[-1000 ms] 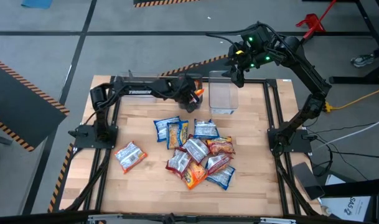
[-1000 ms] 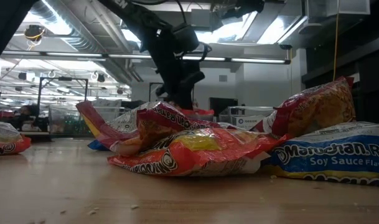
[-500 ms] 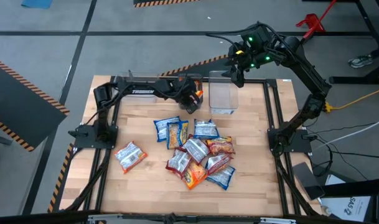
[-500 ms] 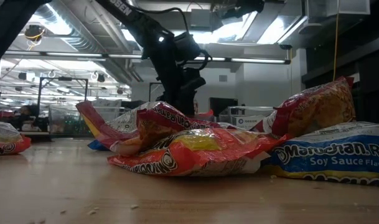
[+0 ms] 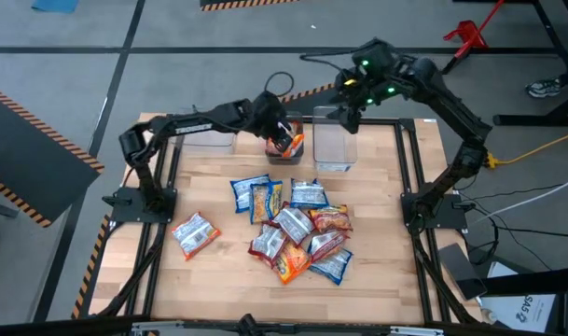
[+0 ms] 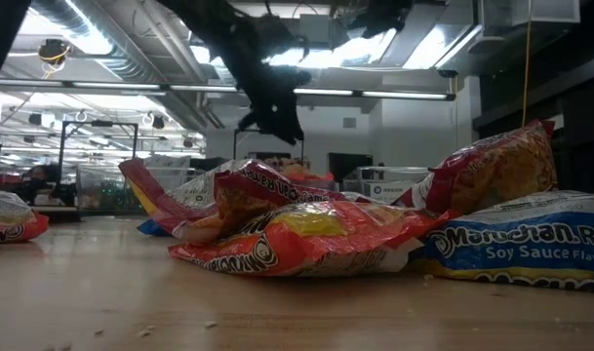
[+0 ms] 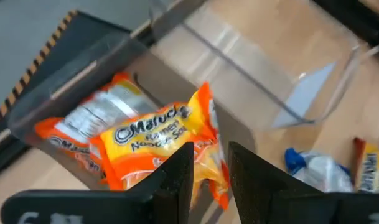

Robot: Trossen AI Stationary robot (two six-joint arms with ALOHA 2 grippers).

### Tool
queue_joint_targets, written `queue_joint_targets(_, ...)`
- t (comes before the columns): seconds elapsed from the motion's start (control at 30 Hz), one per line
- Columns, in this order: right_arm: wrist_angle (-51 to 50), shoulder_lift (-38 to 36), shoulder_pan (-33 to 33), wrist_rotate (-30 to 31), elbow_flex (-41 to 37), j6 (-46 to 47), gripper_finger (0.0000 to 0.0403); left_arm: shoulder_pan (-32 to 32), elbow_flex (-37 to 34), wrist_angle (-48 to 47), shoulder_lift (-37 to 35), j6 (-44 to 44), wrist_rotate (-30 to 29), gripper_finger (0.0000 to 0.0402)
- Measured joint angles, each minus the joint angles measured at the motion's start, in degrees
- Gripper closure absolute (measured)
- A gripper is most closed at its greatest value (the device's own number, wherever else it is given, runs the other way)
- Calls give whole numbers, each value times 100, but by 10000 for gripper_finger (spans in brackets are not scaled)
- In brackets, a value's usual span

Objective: Sort Maruchan noodles
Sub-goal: Put the orange noodle pack into the black bin

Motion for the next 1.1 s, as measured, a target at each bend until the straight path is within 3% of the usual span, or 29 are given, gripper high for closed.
queue_joint_targets(0.13, 935, -2, -4, -75, -1038, 69, 169, -14, 5, -208, -133, 7, -222, 311)
queue_joint_targets(0.33, 3381, 18, 0, -22, -3003, 525, 171, -30, 4, -422, -52, 147, -815, 313)
queue_joint_targets(0.5, 5182, 337, -4, 186, -4082, 1029, 203, 65, -245, -432, 136, 300, -672, 338)
queue_joint_targets(0.77, 5566, 1226, -4, 484, -4265, 902, 271, 160, -860, 110, 225, 263, -362, 396)
queue_joint_targets(1.1, 5471, 1508, 1, 633, -4188, 497, 311, 149, -1174, 367, 494, 153, 606, 400)
